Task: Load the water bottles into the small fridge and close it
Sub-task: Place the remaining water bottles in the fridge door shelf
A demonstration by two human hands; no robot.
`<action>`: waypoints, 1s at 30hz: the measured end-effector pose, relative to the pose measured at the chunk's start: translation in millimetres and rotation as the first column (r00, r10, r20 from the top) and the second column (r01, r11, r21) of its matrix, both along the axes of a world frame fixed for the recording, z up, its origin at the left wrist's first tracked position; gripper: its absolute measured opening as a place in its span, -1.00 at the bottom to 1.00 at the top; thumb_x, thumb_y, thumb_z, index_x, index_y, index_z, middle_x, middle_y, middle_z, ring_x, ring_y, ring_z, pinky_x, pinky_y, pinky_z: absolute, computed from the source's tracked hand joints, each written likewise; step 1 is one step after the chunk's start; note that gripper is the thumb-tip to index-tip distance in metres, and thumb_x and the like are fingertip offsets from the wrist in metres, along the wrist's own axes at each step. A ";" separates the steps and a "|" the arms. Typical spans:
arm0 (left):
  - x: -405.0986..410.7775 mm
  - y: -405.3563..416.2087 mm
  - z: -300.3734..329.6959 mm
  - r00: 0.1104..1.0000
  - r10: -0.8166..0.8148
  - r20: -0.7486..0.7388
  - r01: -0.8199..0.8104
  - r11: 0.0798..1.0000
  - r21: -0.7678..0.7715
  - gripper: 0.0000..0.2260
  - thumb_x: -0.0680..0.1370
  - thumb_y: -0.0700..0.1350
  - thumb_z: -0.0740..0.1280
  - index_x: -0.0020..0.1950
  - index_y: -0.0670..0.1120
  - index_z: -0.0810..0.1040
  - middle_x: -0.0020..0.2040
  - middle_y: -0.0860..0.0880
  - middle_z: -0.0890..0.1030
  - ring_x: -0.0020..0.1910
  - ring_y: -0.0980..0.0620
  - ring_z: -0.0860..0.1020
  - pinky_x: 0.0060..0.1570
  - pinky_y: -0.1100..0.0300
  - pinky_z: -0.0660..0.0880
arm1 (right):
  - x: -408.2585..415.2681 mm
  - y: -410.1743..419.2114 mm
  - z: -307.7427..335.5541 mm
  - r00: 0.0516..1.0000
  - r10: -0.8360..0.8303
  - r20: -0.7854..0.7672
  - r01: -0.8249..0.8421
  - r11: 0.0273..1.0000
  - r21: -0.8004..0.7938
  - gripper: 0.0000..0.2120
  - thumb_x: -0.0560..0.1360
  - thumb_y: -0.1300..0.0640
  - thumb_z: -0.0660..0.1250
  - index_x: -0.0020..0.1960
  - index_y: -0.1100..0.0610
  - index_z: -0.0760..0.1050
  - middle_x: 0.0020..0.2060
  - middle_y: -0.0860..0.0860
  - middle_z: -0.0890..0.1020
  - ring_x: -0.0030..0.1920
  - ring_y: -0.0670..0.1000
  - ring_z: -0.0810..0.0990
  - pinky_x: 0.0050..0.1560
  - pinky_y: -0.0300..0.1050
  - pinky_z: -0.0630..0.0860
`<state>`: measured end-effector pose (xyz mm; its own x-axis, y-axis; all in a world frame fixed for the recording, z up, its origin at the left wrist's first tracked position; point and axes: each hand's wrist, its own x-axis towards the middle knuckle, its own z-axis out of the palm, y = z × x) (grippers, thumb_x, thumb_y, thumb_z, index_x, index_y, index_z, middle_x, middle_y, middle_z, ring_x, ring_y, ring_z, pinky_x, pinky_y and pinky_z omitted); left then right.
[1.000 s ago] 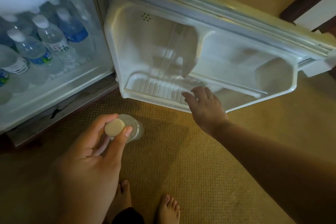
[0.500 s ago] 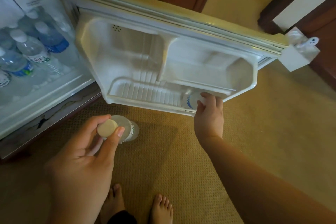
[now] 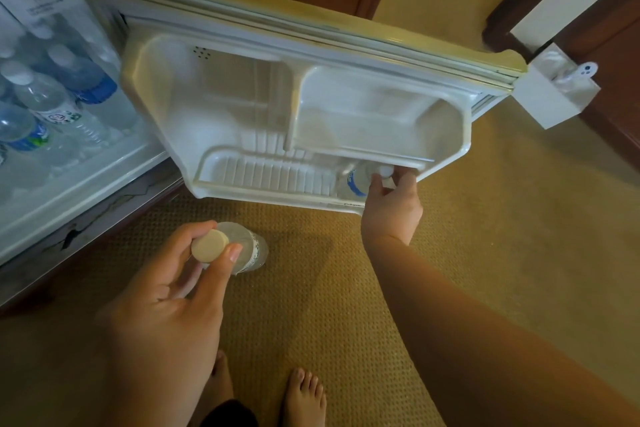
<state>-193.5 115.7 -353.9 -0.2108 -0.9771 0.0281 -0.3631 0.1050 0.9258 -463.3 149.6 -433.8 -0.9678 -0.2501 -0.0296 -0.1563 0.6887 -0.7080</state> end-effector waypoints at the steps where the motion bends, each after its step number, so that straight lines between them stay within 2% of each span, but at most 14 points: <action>1: -0.8 0.0 0.9 1.000 0.004 0.004 -0.004 1.000 0.000 -0.72 0.50 -0.07 0.53 0.20 -0.03 0.71 0.13 0.05 0.74 0.10 0.09 0.73 0.01 -0.05 0.69 | -0.7 -0.8 -0.2 1.000 -0.008 0.018 0.008 1.000 0.003 -0.72 0.66 0.05 0.33 0.32 0.13 0.48 -0.24 -0.31 0.43 -0.09 0.00 0.59 -0.04 -0.09 0.48; 2: -1.4 0.2 1.8 1.000 0.003 0.009 -0.003 1.000 -0.002 -0.73 0.50 -0.07 0.53 0.19 -0.03 0.71 0.12 0.05 0.74 0.10 0.10 0.73 0.00 -0.04 0.69 | -0.1 -1.4 0.5 1.000 -0.013 0.026 0.013 1.000 0.005 -0.70 0.66 0.06 0.33 0.35 0.14 0.47 -0.25 -0.33 0.38 -0.10 -0.02 0.57 -0.04 -0.12 0.46; 4: -1.8 0.2 3.5 1.000 0.001 0.000 -0.001 1.000 0.009 -0.74 0.50 -0.08 0.53 0.18 -0.01 0.71 0.12 0.06 0.74 0.10 0.11 0.73 0.01 -0.04 0.69 | 3.6 -2.4 1.2 0.999 -0.026 0.026 0.026 1.000 0.001 -0.66 0.66 0.09 0.33 0.40 0.14 0.45 -0.19 -0.29 0.43 -0.10 -0.04 0.57 -0.03 -0.15 0.43; 7: -2.1 -0.3 5.7 1.000 -0.001 -0.018 0.002 0.999 0.044 -0.76 0.50 -0.08 0.53 0.16 0.04 0.71 0.11 0.09 0.74 0.11 0.13 0.72 0.05 -0.05 0.68 | 12.8 -2.1 1.7 0.998 -0.041 0.037 0.042 0.999 -0.017 -0.62 0.65 0.12 0.32 0.45 0.11 0.43 0.09 -0.13 0.54 -0.01 -0.05 0.60 0.03 -0.13 0.48; 10: -4.1 -2.5 9.2 1.000 0.003 -0.012 -0.002 0.998 0.057 -0.79 0.50 -0.03 0.52 0.13 0.08 0.71 0.07 0.13 0.74 0.09 0.16 0.72 0.02 0.04 0.69 | 21.8 1.0 0.8 0.999 0.029 0.026 -0.030 0.999 0.025 -0.61 0.66 0.10 0.30 0.48 0.10 0.41 0.30 -0.04 0.56 0.08 -0.05 0.60 0.05 -0.16 0.48; 13: -6.6 -6.8 13.6 1.000 -0.007 0.003 0.007 0.999 0.038 -0.78 0.50 0.00 0.51 0.14 0.09 0.70 0.06 0.15 0.74 0.09 0.20 0.71 -0.03 0.23 0.67 | 25.8 1.9 -0.1 0.993 0.113 0.030 -0.115 0.990 0.078 -0.60 0.66 0.06 0.28 0.48 0.07 0.40 0.33 -0.04 0.54 0.14 -0.05 0.58 0.02 -0.15 0.45; 15: -9.6 -10.4 16.3 1.000 -0.016 0.009 0.016 1.000 0.018 -0.79 0.51 0.00 0.51 0.15 0.11 0.69 0.06 0.19 0.73 0.08 0.23 0.71 -0.06 0.36 0.64 | 25.9 2.1 -1.3 0.990 0.135 0.047 -0.139 0.985 0.099 -0.64 0.66 0.04 0.29 0.44 0.05 0.44 0.30 -0.04 0.54 0.09 -0.07 0.55 0.00 -0.14 0.43; 20: -26.3 -27.4 21.4 0.999 -0.005 -0.042 0.005 1.000 -0.003 -0.82 0.55 -0.02 0.50 0.15 0.07 0.69 0.06 0.22 0.72 0.10 0.28 0.69 -0.03 0.48 0.55 | 30.6 5.2 -6.9 0.983 0.183 0.036 -0.186 0.974 0.131 -0.70 0.64 0.02 0.31 0.34 0.03 0.49 0.28 -0.04 0.53 0.07 -0.03 0.56 -0.04 -0.13 0.42; 22: -34.1 -38.0 24.1 0.999 -0.028 -0.028 0.027 0.999 -0.025 -0.83 0.57 0.00 0.48 0.16 0.05 0.70 0.06 0.21 0.72 0.09 0.28 0.69 -0.05 0.47 0.56 | 35.1 9.7 -7.8 0.969 0.247 -0.026 -0.240 0.958 0.158 -0.71 0.62 0.03 0.33 0.32 0.04 0.52 0.26 -0.02 0.56 0.11 0.03 0.60 -0.04 -0.09 0.48; 24: -41.8 -49.7 25.5 0.999 -0.035 -0.020 0.035 0.999 -0.040 -0.84 0.60 0.04 0.47 0.16 0.08 0.68 0.03 0.23 0.72 0.06 0.27 0.69 -0.06 0.37 0.59 | 40.3 13.5 -1.6 0.928 0.342 -0.148 -0.316 0.933 0.171 -0.74 0.59 0.09 0.37 0.27 0.08 0.57 0.19 0.02 0.60 0.08 0.08 0.62 -0.04 0.04 0.60; 26: -50.3 -61.5 27.5 1.000 -0.023 -0.013 0.022 0.998 -0.056 -0.87 0.60 0.07 0.46 0.13 0.12 0.66 0.00 0.27 0.70 0.04 0.27 0.68 -0.03 0.34 0.59 | 43.3 14.9 17.5 0.850 0.408 -0.333 -0.390 0.913 0.120 -0.78 0.55 0.15 0.40 0.19 0.13 0.61 0.09 0.05 0.62 0.01 0.11 0.63 -0.06 0.14 0.62; 28: -59.4 -71.5 29.9 1.000 -0.025 -0.010 0.024 0.996 -0.091 -0.89 0.60 0.07 0.47 0.11 0.16 0.64 -0.03 0.31 0.67 0.02 0.28 0.67 -0.01 0.41 0.57 | 43.2 12.9 50.5 0.746 0.422 -0.515 -0.468 0.882 0.046 -0.81 0.54 0.19 0.40 0.15 0.16 0.64 0.04 0.07 0.62 0.00 0.12 0.62 -0.02 0.14 0.58; 30: -67.1 -80.0 30.9 1.000 -0.029 0.008 0.029 0.992 -0.121 -0.91 0.59 0.04 0.48 0.07 0.17 0.62 -0.08 0.34 0.64 -0.09 0.35 0.63 -0.07 0.52 0.50 | 38.4 6.3 91.3 0.647 0.416 -0.639 -0.536 0.844 0.008 -0.81 0.56 0.19 0.41 0.15 0.19 0.64 0.04 0.13 0.61 0.03 0.15 0.59 0.04 0.15 0.53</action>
<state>-260.6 35.6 -323.0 -0.2395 -0.9601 0.1443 -0.3638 0.2265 0.9035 -424.9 155.9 -342.5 -0.5078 -0.6242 0.5938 -0.8545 0.2775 -0.4390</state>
